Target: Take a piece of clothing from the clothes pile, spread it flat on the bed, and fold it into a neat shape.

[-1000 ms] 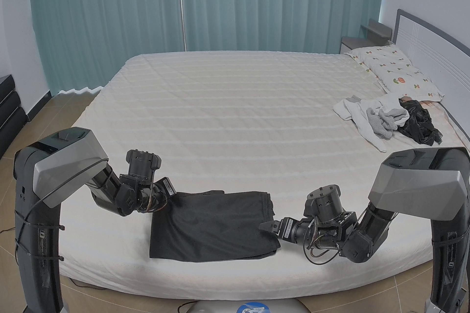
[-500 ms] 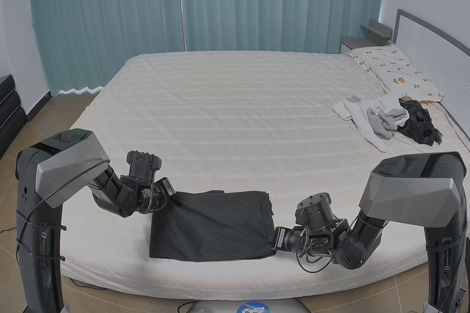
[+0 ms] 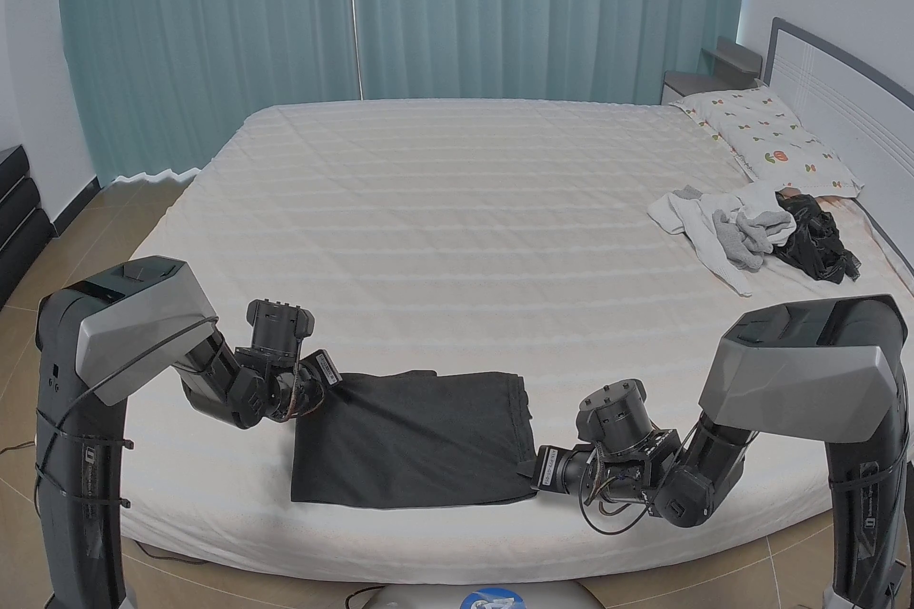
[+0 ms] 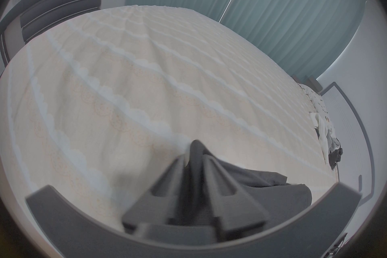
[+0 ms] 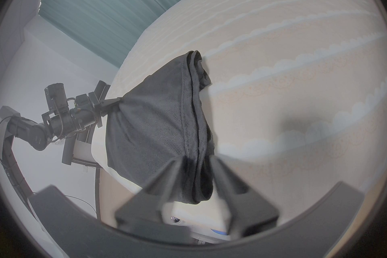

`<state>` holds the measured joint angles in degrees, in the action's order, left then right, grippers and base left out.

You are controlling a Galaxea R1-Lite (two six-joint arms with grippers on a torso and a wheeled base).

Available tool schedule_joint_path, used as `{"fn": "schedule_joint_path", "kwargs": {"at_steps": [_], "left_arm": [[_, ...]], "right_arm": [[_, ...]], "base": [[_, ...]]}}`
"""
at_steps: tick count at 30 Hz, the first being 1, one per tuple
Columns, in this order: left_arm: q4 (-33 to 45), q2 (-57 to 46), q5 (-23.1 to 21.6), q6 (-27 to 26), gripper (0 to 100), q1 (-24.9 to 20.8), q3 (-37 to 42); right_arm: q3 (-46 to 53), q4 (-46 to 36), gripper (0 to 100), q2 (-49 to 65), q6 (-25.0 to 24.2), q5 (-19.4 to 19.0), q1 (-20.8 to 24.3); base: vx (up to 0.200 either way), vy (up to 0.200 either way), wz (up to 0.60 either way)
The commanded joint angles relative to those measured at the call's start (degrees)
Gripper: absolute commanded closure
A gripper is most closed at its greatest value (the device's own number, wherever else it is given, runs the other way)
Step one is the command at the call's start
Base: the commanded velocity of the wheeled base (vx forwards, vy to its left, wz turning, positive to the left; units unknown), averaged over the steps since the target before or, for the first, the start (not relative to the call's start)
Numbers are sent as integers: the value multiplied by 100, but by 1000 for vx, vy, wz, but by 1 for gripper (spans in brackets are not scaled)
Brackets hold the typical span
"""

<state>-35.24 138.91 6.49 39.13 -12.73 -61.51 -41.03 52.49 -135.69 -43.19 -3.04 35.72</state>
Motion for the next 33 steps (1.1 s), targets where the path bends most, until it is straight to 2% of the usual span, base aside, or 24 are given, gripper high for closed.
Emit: {"fn": "schedule_joint_path", "kwargs": {"at_steps": [1, 5, 7, 9, 10, 12, 13, 15, 17, 19, 20, 24, 33], "left_arm": [[0, -22, -7, -2, 0, -11, 69], [-9, -189, -25, 24, 0, 86, 289], [-70, -453, -218, 24, 0, 262, 562], [-308, -716, -728, 16, 0, 411, 966], [-325, -743, -772, 16, 0, 429, 1001], [-747, -1059, -1642, -178, 0, 596, 1722], [-809, -1086, -1782, -257, 0, 614, 1818], [-993, -1138, -2389, -1004, 0, 772, 2275], [-958, -1094, -2617, -1549, 0, 833, 2442], [-993, -1094, -2661, -1751, 0, 833, 2530], [-1011, -989, -2644, -2015, 0, 807, 2609], [-1020, -901, -2626, -2349, 0, 781, 2741], [-1011, -936, -2635, -2718, 0, 666, 3084]], "right_arm": [[-1, 59, 0, 8, -14, 5, 5], [-1, 51, 0, 263, -75, 14, -206], [-1, 68, 0, 315, -93, 14, -276], [-19, 103, 0, 377, -163, 84, -329], [-19, 112, 0, 386, -172, 93, -329], [-89, 165, 0, 395, -234, 145, -364], [-98, 165, 0, 403, -225, 145, -373], [-203, 138, 0, 447, -207, 145, -434], [-318, 121, 0, 474, -198, 154, -487], [-379, 86, 0, 474, -198, 145, -540], [-485, 68, 0, 438, -181, 145, -584], [-704, 68, 0, 298, -198, 154, -689], [-1592, 33, 0, -186, -172, 57, -944]], "base": [[0, 0, 0], [0, 0, 0], [0, 0, 0], [0, 0, 0], [0, 0, 0], [0, 0, 0], [0, 0, 0], [0, 0, 0], [0, 0, 0], [0, 0, 0], [0, 0, 0], [0, 0, 0], [0, 0, 0]]}}
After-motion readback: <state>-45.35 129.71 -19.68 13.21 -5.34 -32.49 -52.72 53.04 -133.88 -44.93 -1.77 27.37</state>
